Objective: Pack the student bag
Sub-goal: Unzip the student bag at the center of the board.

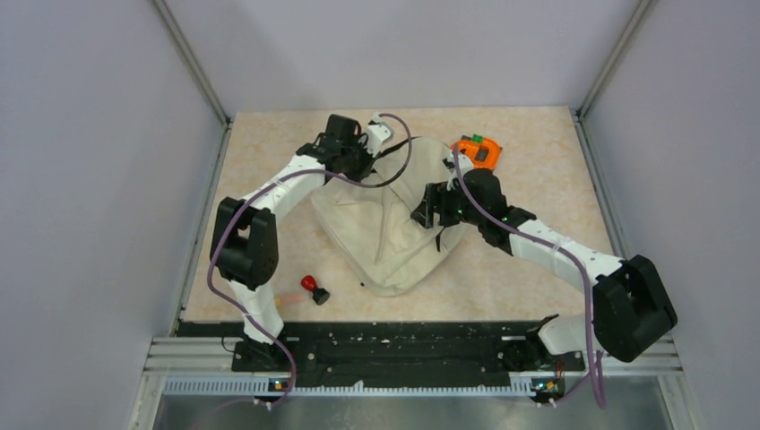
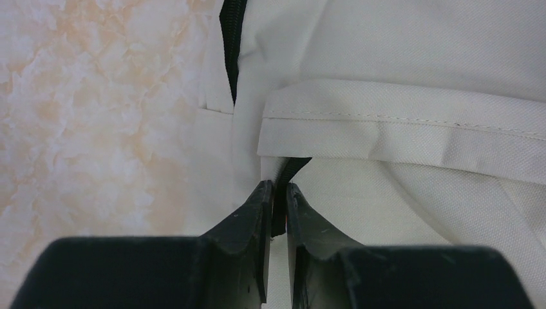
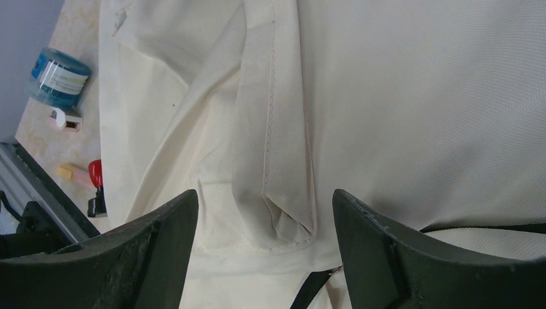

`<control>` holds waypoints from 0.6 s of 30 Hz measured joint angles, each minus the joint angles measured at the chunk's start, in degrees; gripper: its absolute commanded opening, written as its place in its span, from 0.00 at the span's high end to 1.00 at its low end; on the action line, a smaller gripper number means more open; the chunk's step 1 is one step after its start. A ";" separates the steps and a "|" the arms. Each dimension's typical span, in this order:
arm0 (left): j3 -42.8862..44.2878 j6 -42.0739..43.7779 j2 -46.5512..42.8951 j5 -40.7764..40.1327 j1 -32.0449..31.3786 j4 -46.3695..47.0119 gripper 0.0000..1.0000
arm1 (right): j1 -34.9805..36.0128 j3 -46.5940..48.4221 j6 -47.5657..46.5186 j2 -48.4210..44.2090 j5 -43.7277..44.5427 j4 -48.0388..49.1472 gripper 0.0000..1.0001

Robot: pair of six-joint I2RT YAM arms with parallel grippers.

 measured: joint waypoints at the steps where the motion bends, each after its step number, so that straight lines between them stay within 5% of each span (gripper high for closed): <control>1: 0.00 0.00 0.00 -0.48 -0.17 -0.07 0.87 | 0.00 0.00 0.00 0.00 0.00 0.00 0.26; 18: -2.93 -0.57 -5.92 -8.52 -5.01 0.55 1.00 | 0.00 -0.02 0.13 1.46 0.00 0.70 0.25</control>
